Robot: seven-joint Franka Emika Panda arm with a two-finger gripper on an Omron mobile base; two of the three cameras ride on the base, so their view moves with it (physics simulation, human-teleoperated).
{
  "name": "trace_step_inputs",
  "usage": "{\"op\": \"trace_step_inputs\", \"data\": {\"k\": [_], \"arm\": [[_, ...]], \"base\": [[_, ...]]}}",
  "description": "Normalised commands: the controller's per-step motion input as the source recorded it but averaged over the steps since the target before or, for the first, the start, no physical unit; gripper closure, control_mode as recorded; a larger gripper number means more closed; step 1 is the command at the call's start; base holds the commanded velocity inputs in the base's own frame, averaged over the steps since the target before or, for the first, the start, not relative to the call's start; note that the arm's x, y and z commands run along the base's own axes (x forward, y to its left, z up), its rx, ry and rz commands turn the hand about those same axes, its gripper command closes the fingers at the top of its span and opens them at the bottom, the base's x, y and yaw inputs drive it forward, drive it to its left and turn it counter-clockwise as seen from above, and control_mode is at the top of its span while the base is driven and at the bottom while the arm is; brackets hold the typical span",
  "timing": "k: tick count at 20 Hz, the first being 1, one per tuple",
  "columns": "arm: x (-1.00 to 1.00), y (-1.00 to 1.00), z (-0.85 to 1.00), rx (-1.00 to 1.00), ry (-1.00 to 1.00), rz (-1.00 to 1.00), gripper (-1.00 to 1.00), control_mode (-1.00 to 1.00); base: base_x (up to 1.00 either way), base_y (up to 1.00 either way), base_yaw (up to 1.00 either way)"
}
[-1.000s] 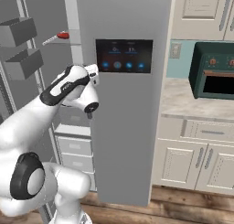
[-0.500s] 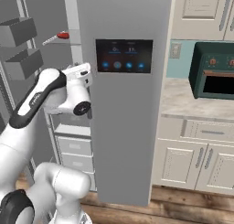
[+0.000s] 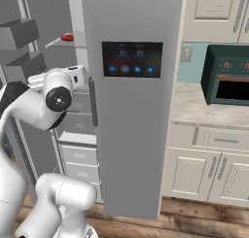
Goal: There's a steak in the fridge that needs to be moved to the freezer for freezing. Pick up the steak from the fridge, place it on any shelf in the freezer, and close the fridge and freezer doors when done.
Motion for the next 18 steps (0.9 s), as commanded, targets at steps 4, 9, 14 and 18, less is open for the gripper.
{"op": "trace_step_inputs", "data": {"k": [4,9,14,18], "arm": [[-1.00,0.22,-0.12,0.07,0.06,-0.19,-1.00,-1.00],[-1.00,0.46,-0.07,0.25,-0.09,-0.21,-1.00,-1.00],[-0.98,0.56,0.00,0.18,-0.17,-0.20,-1.00,-1.00],[-0.77,0.76,0.00,0.05,-0.06,-0.15,-1.00,-1.00]], "base": [[0.00,0.00,0.00],[0.00,0.00,0.00],[0.00,0.00,0.00],[0.00,0.00,0.00]]}}
